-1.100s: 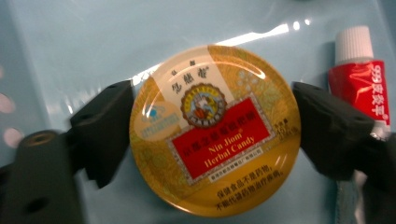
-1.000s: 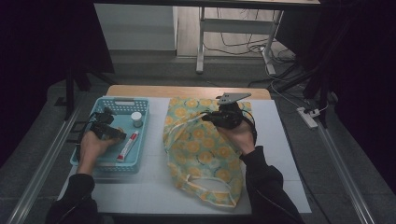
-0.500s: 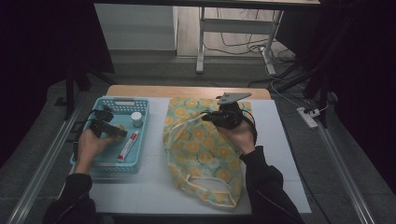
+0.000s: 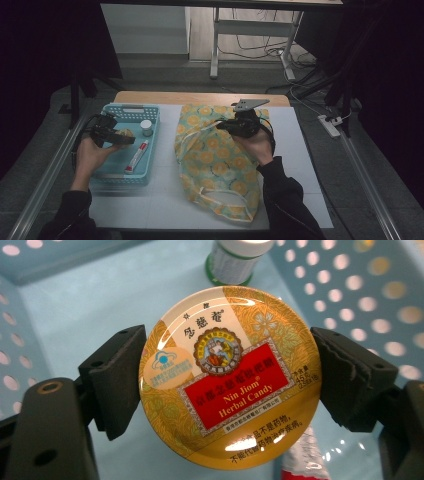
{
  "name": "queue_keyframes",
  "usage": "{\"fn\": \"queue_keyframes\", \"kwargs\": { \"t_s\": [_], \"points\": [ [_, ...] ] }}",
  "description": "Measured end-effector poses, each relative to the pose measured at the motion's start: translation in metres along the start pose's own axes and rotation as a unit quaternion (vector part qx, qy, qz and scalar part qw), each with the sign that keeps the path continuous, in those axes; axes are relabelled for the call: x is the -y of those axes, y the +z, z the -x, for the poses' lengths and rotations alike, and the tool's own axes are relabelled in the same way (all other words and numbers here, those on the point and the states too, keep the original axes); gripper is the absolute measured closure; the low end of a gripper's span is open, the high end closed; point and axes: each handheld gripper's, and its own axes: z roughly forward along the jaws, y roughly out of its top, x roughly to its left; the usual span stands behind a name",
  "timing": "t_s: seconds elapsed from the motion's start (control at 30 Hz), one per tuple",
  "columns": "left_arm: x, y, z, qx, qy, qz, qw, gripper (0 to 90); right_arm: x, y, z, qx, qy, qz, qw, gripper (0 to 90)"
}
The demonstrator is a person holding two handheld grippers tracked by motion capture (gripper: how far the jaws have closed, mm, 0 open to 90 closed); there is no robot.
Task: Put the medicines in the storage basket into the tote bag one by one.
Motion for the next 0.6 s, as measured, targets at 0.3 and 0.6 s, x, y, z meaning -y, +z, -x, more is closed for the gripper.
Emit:
{"fn": "queue_keyframes", "kwargs": {
  "t_s": [0.3,0.6],
  "points": [
    [0.002,-0.014,0.017,0.021,0.031,0.025,0.999,20.4,0.0,-0.001,0.001,0.001,0.0,0.001,1.0,89.9],
    [0.001,-0.025,0.04,0.038,0.061,0.04,0.9966,20.4,0.001,0.0,0.001,0.002,0.001,0.001,1.0,89.9]
  ]
}}
